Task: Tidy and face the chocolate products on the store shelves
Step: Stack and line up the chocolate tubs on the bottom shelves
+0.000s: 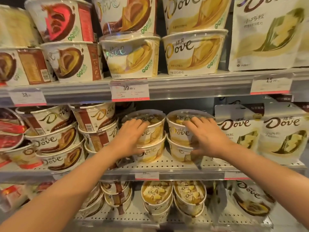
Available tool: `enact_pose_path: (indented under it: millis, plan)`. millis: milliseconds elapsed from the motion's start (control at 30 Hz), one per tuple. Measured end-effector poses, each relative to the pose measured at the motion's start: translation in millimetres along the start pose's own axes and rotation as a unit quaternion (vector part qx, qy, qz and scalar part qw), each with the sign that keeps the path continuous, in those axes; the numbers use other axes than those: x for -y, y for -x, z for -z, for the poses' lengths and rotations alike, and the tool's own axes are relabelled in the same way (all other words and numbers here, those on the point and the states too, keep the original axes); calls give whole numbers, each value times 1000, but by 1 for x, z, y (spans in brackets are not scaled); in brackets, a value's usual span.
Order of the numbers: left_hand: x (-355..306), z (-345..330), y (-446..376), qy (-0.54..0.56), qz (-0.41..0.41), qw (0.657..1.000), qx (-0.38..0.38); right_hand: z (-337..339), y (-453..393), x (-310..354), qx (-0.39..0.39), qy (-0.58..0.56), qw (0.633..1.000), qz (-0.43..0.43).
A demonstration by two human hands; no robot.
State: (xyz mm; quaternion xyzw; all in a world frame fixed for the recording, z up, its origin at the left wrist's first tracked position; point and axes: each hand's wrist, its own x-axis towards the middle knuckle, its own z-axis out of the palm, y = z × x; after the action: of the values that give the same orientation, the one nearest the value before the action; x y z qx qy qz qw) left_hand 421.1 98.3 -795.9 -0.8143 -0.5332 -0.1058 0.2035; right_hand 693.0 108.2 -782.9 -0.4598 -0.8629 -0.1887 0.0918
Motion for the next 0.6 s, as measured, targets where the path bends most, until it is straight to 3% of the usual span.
enact_pose_path:
  millis: [167, 267, 333, 433, 500, 600]
  plan:
    - [5, -7, 6, -5, -15, 999, -51, -7, 4, -9, -53, -2, 999, 6]
    - [-6, -23, 26, 51, 36, 987, -149, -23, 20, -3, -126, -69, 988, -48]
    - [-24, -42, 47, 163, 127, 948, -241, -42, 38, 12, -220, -237, 938, -123]
    - [-61, -65, 64, 361, 301, 838, -277, -72, 56, 48, -277, -449, 810, -255]
    - [-76, -81, 63, 436, 373, 773, -272, -92, 55, 65, -274, -503, 754, -321]
    - [-79, -96, 52, 468, 420, 730, -268, -110, 41, 73, -272, -519, 715, -381]
